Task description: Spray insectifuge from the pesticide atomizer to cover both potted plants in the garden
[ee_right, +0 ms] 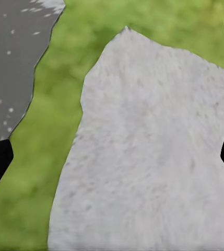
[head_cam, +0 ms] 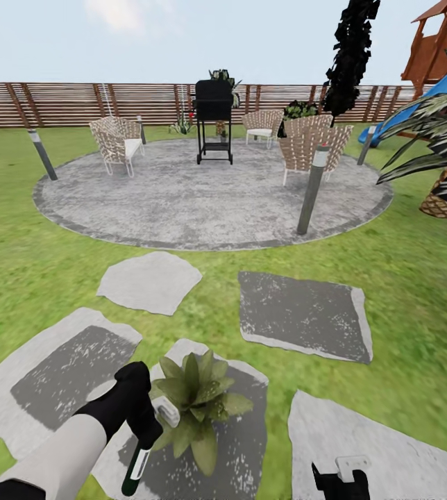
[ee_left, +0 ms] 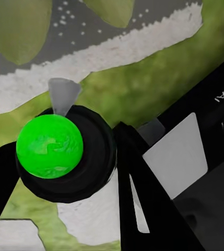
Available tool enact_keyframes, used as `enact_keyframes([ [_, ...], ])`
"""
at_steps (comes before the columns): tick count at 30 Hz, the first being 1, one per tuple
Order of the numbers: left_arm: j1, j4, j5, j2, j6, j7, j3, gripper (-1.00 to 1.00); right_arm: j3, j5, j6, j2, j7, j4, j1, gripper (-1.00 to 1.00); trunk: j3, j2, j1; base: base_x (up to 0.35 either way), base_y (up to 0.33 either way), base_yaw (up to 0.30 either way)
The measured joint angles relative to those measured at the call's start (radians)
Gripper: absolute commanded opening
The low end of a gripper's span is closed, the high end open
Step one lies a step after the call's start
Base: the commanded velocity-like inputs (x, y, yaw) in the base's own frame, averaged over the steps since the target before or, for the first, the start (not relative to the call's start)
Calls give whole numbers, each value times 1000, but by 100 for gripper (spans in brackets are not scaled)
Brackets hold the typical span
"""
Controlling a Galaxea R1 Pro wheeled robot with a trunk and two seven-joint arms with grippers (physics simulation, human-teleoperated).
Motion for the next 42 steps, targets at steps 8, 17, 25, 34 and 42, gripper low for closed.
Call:
enact_keyframes([
  [8, 2, 2, 0, 2, 0, 19, 0, -100, 0, 0, 0, 1, 0, 0, 0, 100, 0, 0, 0, -5, 0, 0],
  [17, 35, 14, 2, 23, -3, 48, 3, -100, 0, 0, 0, 2, 0, 0, 0, 100, 0, 0, 0, 0, 0, 0],
  [25, 37, 2, 7, -16, -1, 57, 3, -100, 0, 0, 0, 2, 0, 0, 0, 100, 0, 0, 0, 0, 0, 0],
  [34, 37, 22, 0, 15, -5, 56, 4, -100, 0, 0, 0, 2, 0, 0, 0, 100, 0, 0, 0, 0, 0, 0],
  [42, 37, 92, 1, 54, -104, 52, 24, -100, 0, 0, 0, 2, 0, 0, 0, 100, 0, 0, 0, 0, 0, 0],
])
